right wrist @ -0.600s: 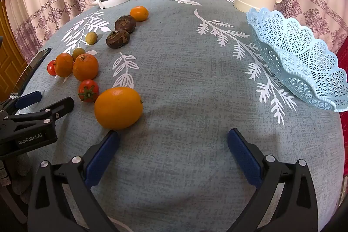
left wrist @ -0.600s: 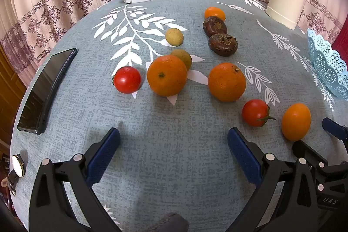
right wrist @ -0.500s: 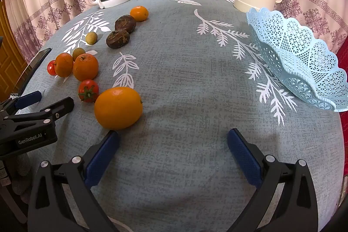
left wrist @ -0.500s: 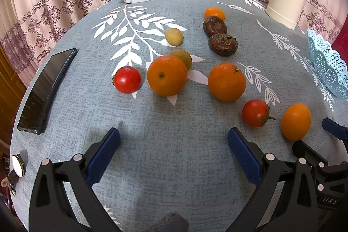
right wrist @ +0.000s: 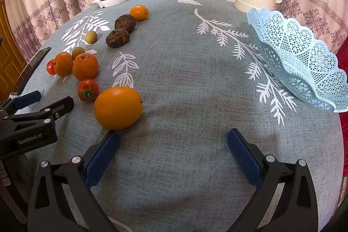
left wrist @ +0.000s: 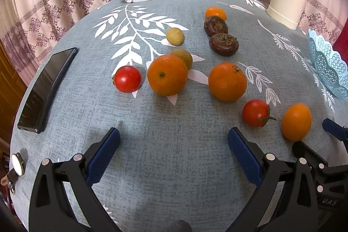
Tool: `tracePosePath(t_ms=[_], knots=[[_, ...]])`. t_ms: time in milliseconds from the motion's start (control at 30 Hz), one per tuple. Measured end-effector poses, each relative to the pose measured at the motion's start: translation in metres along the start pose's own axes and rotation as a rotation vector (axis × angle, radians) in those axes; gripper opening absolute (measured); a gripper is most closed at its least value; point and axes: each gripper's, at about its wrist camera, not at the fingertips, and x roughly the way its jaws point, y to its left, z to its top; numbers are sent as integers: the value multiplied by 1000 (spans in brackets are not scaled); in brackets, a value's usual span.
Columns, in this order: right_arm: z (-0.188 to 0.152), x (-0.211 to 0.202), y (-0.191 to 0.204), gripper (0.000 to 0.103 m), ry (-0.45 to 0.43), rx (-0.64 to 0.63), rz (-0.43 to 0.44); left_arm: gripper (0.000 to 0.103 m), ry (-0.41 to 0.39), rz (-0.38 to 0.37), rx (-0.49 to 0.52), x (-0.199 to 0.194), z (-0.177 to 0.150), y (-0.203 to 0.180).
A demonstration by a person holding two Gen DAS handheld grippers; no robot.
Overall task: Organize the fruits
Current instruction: 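Move the right gripper toward the large orange on the table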
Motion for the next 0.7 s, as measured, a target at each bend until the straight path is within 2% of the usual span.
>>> tracePosePath(t_ms=[400,700], knots=[[3,2,-1,98,16,-15,21,101,1,-1,-8,2,0,0],[2,1,-1,98,14,-15,25,101,-15,-57,-36,-1,-1,7]])
